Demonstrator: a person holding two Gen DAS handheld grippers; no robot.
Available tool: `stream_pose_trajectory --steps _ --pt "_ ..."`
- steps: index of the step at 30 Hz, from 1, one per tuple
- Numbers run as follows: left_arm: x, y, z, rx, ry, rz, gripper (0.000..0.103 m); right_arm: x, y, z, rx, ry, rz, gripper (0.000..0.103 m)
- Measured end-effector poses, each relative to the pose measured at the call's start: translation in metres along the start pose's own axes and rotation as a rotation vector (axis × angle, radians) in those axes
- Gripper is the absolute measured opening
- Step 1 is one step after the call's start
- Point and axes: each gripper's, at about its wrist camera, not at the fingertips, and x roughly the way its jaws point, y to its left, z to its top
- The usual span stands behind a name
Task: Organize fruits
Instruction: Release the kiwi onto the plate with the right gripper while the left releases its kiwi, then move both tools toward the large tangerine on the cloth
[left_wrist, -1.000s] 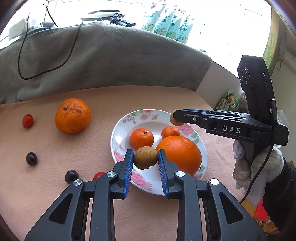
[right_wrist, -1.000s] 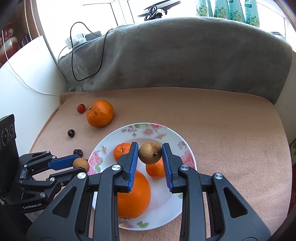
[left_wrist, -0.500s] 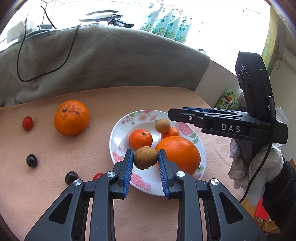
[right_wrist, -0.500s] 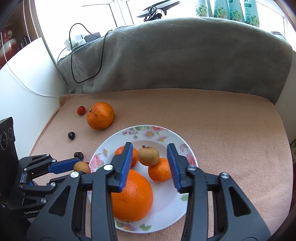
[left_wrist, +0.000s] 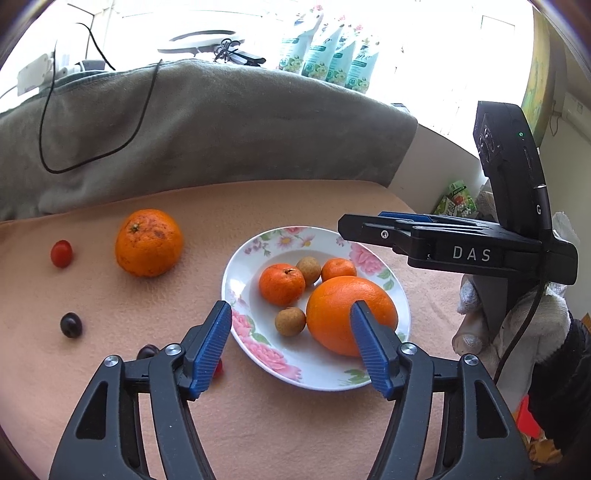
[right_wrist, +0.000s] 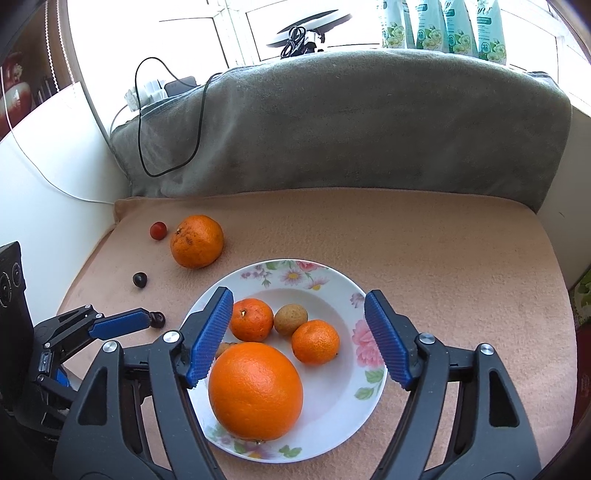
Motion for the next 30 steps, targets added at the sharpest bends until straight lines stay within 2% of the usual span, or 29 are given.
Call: stream_pose_trajectory --steps 4,16,19,27,30 --pt "-0.001 0.000 0.000 0.007 -0.002 0.014 0.068 -0.002 0.000 -0.001 0.012 -0.004 -0.003 0.082" --pt "-0.010 0.007 -0.002 0.004 -0.018 0.024 0.068 -0.015 0.005 -0.002 0.040 -0.069 -0.031 0.082" --pt "-0.013 0.009 -0.002 0.006 -0.024 0.031 0.068 -0.018 0.006 -0.002 0.049 -0.078 -0.039 0.085" --pt "-0.021 0.021 -0.003 -0.002 -0.036 0.053 0.068 -0.018 0.013 0.001 0.050 -0.038 -0.081 0.086" --pt "-0.024 0.029 -0.005 -0.009 -0.038 0.066 0.068 -0.020 0.017 0.000 0.054 -0.039 -0.072 0.087"
